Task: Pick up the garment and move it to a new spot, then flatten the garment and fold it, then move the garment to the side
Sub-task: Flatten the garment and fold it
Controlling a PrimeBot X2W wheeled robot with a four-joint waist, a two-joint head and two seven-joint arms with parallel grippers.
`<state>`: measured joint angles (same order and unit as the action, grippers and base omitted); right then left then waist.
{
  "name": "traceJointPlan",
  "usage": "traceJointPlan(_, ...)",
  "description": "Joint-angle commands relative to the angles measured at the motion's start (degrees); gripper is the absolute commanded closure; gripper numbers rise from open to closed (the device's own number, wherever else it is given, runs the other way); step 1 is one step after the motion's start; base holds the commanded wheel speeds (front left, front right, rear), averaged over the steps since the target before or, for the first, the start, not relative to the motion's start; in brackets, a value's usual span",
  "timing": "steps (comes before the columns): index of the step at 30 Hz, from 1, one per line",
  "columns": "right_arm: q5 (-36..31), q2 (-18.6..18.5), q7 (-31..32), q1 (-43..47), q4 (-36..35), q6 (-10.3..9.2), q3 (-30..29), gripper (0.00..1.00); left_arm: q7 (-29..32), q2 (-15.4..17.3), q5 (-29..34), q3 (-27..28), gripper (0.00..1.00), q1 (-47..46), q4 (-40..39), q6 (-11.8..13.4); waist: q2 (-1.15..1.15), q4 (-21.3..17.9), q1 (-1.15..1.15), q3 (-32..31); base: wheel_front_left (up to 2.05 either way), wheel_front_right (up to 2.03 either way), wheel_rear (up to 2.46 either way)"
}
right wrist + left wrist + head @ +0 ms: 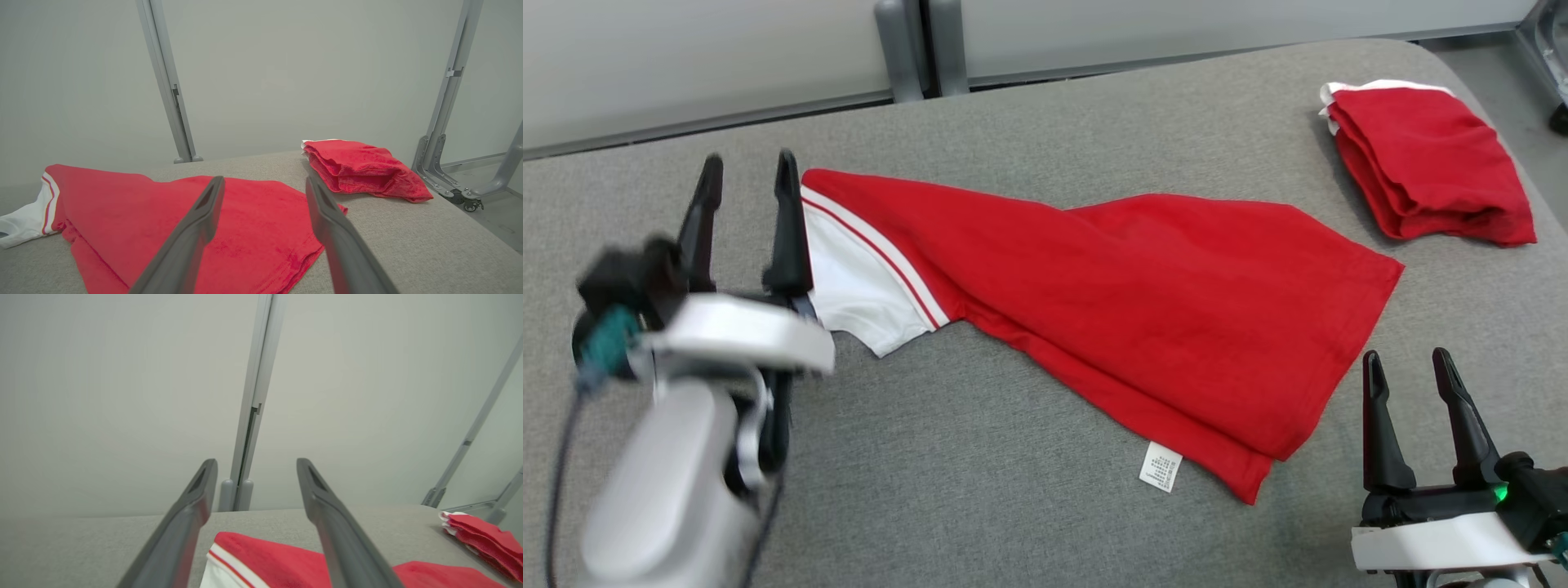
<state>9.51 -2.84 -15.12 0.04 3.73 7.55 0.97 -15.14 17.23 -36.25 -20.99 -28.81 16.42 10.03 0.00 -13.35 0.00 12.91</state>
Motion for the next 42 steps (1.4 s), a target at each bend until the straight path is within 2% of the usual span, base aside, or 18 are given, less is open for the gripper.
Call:
traceJointPlan(1, 0.1, -0.1, 0.0, 0.0, 0.0, -0.12, 0.1, 0.00, 0.1, -1.8, 3.7, 2.3, 0.00, 5.8, -2.8, 1.5, 0.00, 0.7, 0.00, 0.8, 0.00, 0.00, 0.00)
traceJointPlan(4, -0.1, -0.1, 0.0, -0.6, 0.1, -0.12, 0.2, 0.00, 0.0, -4.8, 9.3, 6.5, 0.00, 13.8, -6.2, 0.9, 0.00, 1.2, 0.00, 1.2, 0.00, 0.00, 0.00)
traceJointPlan(7, -0.4, -0.1, 0.0, -1.3, 0.2, -0.12, 1.1, 0.00, 0.0, -6.1, 12.2, 7.8, 0.00, 17.2, -2.5, -0.8, 0.00, 1.6, 0.00, 1.6, 0.00, 0.00, 0.00)
traceJointPlan(15, 0.1, -0.8, 0.0, -2.2, 0.7, -0.12, 2.7, 0.00, 0.0, -7.9, 15.2, 11.0, 0.00, 10.7, 9.5, -4.2, 0.00, 1.4, 0.00, 4.2, 0.00, 0.00, 0.00)
traceJointPlan(17, 0.3, -0.9, 0.0, -2.3, 0.8, -0.12, 3.0, 0.00, 0.0, -8.0, 16.2, 11.6, 0.00, 8.3, 12.8, -3.3, 0.00, 1.1, 0.00, 4.7, 0.00, 0.00, 0.00)
traceJointPlan(25, 0.6, -0.9, 0.0, -3.2, 0.9, -0.12, 3.5, 0.00, 0.0, -6.4, 17.2, 13.5, 0.00, 2.3, 23.4, -2.7, 0.00, -0.4, 0.00, 6.1, 0.00, 0.00, 0.00)
traceJointPlan(28, 0.6, -0.9, 0.0, -3.2, 0.9, -0.12, 3.3, 0.00, 0.5, -6.6, 16.5, 13.2, 0.00, 1.2, 27.5, -4.0, 0.00, -0.8, 0.00, 6.1, 0.00, 0.00, 0.00)
traceJointPlan(29, 0.6, -0.9, 0.0, -3.1, 1.0, -0.12, 3.1, 0.00, 0.8, -7.0, 16.0, 13.2, 0.21, 1.2, 28.4, -4.6, 0.00, -1.0, 0.00, 6.0, 0.00, 0.00, 0.00)
traceJointPlan(30, 0.7, -1.0, 0.0, -2.9, 1.0, -0.12, 3.2, 0.00, 1.5, -7.3, 15.6, 13.1, 0.53, 1.3, 29.2, -5.0, 0.00, -1.2, 0.00, 5.9, 0.00, 0.00, 0.00)
traceJointPlan(31, 0.6, -1.1, 0.0, -2.7, 0.9, -0.12, 2.9, 0.00, 1.9, -7.9, 15.1, 13.1, 0.63, 1.6, 29.5, -5.4, 0.00, -1.3, 0.00, 5.8, 0.00, 0.00, 0.00)
traceJointPlan(32, 0.7, -1.1, 0.0, -2.5, 0.8, -0.12, 2.8, 0.00, 2.1, -8.2, 14.8, 13.0, 0.84, 1.9, 29.6, -5.6, 0.00, -1.4, 0.00, 5.7, 0.00, 0.00, 0.00)
traceJointPlan(33, 0.7, -1.2, 0.0, -2.3, 0.7, -0.12, 2.6, 0.00, 2.8, -8.2, 14.8, 12.6, 1.00, 2.4, 29.7, -5.7, 0.00, -1.4, 0.00, 5.6, 0.00, 0.00, 0.00)
traceJointPlan(38, 0.4, -1.2, 0.0, -1.6, 0.3, -0.12, 2.5, 0.00, 6.5, -8.1, 14.7, 10.9, 1.00, 4.8, 28.6, -7.1, 0.00, -1.6, 0.00, 5.7, 0.00, 0.00, 0.00)
traceJointPlan(42, 0.1, -1.4, 0.0, -1.6, -0.1, -0.12, 3.3, 0.00, 7.4, -6.6, 15.9, 10.1, 1.00, 4.7, 25.1, -6.4, 0.00, -1.8, 0.00, 6.1, 0.00, 0.00, 0.00)
